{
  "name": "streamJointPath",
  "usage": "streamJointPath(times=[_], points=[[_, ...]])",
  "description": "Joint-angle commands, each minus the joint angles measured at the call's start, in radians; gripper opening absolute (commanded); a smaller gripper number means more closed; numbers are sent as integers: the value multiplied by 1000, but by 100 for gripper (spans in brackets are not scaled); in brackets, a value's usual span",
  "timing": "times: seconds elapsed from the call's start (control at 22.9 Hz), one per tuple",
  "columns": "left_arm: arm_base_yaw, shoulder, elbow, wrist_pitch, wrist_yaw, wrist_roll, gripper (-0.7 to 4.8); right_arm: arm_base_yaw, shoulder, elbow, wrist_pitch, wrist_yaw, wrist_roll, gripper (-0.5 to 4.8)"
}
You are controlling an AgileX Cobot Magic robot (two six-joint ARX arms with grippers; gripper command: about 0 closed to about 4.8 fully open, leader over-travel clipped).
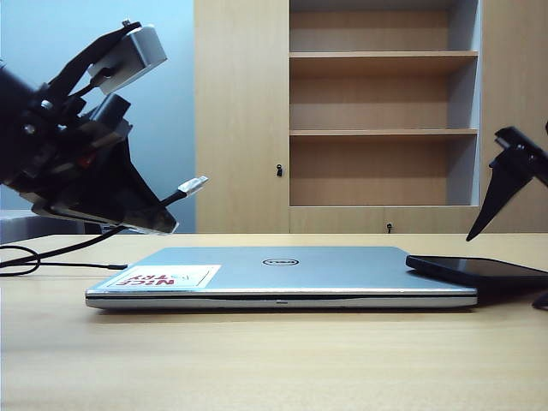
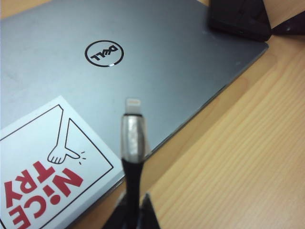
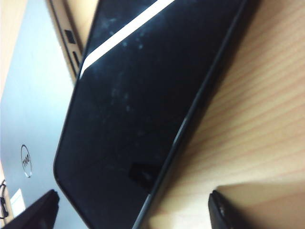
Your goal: Pick up the charging cable and the phone, plug the charging cable into the charging port on the phone, and finally place them back on the table.
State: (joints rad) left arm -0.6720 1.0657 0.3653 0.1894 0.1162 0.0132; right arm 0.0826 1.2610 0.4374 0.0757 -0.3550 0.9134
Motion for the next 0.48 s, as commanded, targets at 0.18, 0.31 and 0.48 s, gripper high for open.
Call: streamJointPath(times=[0.18, 0.31, 0.48], points=[[-1, -2, 5, 15, 3, 2, -6, 0, 82, 3, 132, -30, 40, 422], [-1, -2, 5, 15, 3, 2, -6, 0, 133, 3, 177, -43, 67, 422], [-1, -2, 5, 16, 3, 2, -6, 0, 193, 3, 226, -44, 67, 417]])
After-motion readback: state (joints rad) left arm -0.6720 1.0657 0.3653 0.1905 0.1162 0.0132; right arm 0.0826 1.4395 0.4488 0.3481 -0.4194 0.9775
